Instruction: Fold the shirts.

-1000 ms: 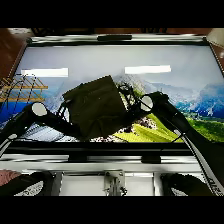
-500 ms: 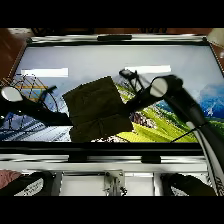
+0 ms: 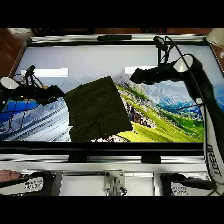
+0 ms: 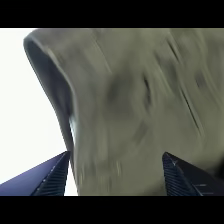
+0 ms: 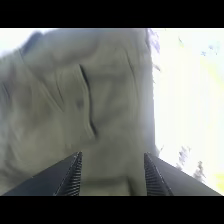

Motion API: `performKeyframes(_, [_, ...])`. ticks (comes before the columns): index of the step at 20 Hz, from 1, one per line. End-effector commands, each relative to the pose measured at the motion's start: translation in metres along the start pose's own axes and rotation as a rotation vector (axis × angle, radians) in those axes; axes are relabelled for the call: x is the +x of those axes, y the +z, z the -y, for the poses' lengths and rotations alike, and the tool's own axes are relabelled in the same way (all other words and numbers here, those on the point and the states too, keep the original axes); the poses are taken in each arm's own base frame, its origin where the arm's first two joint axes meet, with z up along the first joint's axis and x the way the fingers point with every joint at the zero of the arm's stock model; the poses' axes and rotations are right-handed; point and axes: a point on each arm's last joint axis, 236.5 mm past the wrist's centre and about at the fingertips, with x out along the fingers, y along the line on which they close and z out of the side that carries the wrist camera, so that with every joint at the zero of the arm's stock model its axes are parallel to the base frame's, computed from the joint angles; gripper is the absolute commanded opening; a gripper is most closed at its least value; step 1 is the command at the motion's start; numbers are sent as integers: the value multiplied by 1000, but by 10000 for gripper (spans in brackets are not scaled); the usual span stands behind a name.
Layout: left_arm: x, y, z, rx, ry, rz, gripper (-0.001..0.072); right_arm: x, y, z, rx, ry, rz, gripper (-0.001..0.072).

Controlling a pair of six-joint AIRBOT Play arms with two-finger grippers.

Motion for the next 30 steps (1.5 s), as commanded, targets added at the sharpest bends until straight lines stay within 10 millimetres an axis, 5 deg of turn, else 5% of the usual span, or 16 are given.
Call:
performKeyframes(1, [55, 26, -25, -128, 4, 70, 652, 51, 17, 12, 215, 140, 55, 512])
performKeyframes(5, [90, 34, -38, -199, -7, 107, 648, 76, 3, 26, 247, 130, 12, 512])
performKeyframes(7, [97, 42, -31, -216, -35, 145, 573, 77, 0, 30, 231, 112, 3, 512])
performKeyframes(9, [96, 56, -20, -235, -69, 204, 376, 77, -3, 32, 219, 101, -10, 512])
performKeyframes(10, [95, 62, -12, -239, -87, 221, 140, 77, -4, 33, 216, 99, -14, 512])
performKeyframes(11, [92, 69, -3, -226, -101, 233, 58, 77, -5, 33, 213, 96, -16, 512])
performKeyframes(16, [67, 77, 63, 32, -206, 175, 55, 78, -6, 34, 208, 91, -19, 511])
performKeyframes(24, [-11, 30, 124, 277, -315, 33, 55, 85, -8, 49, 189, 46, -18, 512])
performKeyframes(27, [-23, 32, 113, 345, -228, 60, 56, 95, -19, 54, 212, 47, -55, 512])
performKeyframes(30, [0, 52, 87, 276, -144, 105, 56, 96, -29, 52, 227, 57, -97, 512])
